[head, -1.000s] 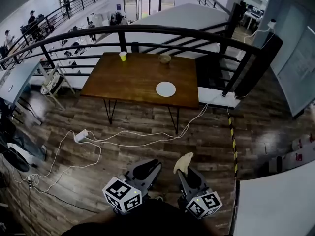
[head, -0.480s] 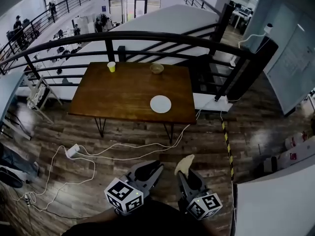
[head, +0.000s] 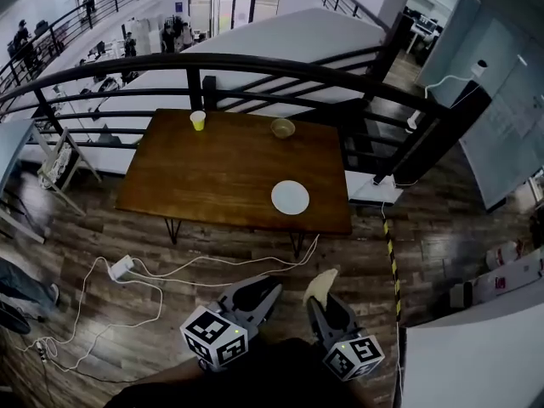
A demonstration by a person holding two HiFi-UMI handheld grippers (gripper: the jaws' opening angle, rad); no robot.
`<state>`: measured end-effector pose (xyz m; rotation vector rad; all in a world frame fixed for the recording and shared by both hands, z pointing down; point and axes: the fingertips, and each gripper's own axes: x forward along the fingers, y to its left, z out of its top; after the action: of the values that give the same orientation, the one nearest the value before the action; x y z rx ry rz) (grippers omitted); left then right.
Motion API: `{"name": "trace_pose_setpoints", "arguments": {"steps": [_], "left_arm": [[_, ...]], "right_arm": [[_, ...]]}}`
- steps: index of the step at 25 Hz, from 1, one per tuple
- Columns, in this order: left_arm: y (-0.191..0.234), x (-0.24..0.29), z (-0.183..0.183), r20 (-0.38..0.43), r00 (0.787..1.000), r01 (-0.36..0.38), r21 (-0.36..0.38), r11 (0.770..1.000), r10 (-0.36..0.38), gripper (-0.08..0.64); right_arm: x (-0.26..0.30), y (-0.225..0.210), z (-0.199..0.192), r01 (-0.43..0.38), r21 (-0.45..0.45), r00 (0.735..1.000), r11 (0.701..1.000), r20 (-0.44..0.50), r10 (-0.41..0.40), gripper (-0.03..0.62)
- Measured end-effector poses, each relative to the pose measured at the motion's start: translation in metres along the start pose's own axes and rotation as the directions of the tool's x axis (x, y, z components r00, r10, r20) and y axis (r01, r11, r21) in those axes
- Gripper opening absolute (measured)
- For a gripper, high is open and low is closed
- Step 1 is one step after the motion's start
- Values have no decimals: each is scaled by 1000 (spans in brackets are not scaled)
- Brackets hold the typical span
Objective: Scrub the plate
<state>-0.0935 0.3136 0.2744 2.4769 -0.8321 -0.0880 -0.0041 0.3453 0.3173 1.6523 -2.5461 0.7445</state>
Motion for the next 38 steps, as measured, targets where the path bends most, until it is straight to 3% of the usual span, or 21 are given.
{"name": "trace_pose_setpoints", "arguments": {"steps": [8, 16, 28, 38], "left_arm": [[38, 20, 8, -9, 1000, -19, -22, 1000, 19, 71], [93, 55, 39, 22, 993, -116, -10, 993, 117, 71], [161, 196, 81, 10, 983, -184, -62, 981, 185, 71], [190, 266, 117, 44, 959, -275, -109, 955, 281, 71]], "right_arm": [[46, -9, 1, -27, 6, 999, 1000, -36, 27, 135], [121, -31, 25, -131, 1, 990, 991, -54, 131, 135], [225, -156, 93, -150, 86, 981, 985, -110, 159, 135], [276, -230, 142, -198, 146, 970, 969, -115, 216, 135]]}}
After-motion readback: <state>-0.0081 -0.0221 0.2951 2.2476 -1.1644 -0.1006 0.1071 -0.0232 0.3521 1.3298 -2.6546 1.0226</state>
